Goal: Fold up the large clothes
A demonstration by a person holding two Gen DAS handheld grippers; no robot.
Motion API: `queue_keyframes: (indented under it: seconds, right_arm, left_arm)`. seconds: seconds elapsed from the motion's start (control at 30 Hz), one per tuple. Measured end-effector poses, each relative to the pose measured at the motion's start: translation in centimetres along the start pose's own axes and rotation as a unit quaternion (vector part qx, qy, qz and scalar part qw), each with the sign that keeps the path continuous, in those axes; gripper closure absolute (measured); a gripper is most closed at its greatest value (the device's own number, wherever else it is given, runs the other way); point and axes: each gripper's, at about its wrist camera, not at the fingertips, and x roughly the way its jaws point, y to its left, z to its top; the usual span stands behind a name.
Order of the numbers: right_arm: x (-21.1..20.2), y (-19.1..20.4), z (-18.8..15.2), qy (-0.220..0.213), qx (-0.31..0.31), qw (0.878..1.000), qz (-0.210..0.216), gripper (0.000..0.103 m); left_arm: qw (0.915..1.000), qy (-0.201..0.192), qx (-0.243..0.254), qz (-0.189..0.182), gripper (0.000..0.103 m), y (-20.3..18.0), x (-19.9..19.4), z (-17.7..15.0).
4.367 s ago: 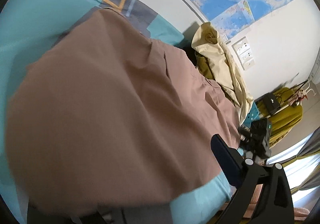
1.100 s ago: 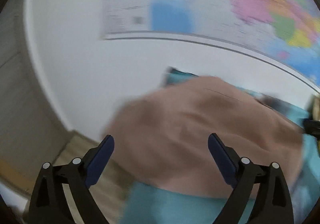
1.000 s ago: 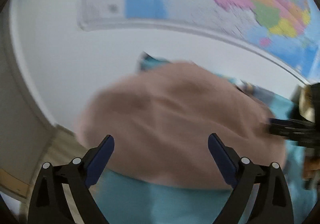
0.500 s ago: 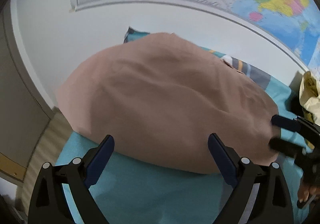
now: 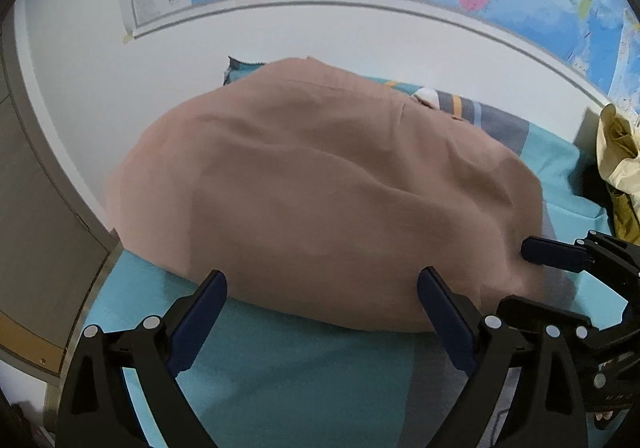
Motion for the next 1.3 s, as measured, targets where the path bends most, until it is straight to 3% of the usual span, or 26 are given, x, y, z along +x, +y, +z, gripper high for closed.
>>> queue_keyframes:
  seconds: [0.33, 0.5, 0.6, 0.8, 0.9, 1.3]
  right_arm:
    - [-3.3, 0.2, -0.7, -0.036, 0.006, 0.999, -0.015, 0.029]
    - [-5.8, 0.4, -1.0, -0.075, 0.005, 0.996, -0.04, 0.006]
    - [-6.7, 0.2, -1.4, -0.083, 0.013, 0.996, -0.042, 0.006]
    - [-7.5, 0.2, -2.1, -0.074, 0.024, 0.996, -0.032, 0.006]
    - [-8.0, 0.4, -2.5, -0.065, 0.035, 0.996, -0.049, 0.006]
    - [-10.0, 1.1, -4.0, -0.081, 0.024, 0.996, -0.029, 0.006]
  left_arm:
    - [0.9982, -0.055, 0.001, 0.025, 0.007, -2.1, -4.4, -0.6]
    - [0.9966, -0.076, -0.01, 0.032, 0.007, -2.9, -6.0, -1.4]
    - [0.9963, -0.081, -0.028, 0.013, 0.007, -2.9, -6.5, -2.1]
    - [0.9958, -0.071, -0.038, 0.044, 0.007, -3.6, -6.9, -3.2]
    - [0.9946, -0.074, -0.04, 0.06, 0.007, -4.0, -7.4, -3.6]
    - [0.9926, -0.089, -0.039, 0.073, 0.007, -5.2, -9.5, -4.2]
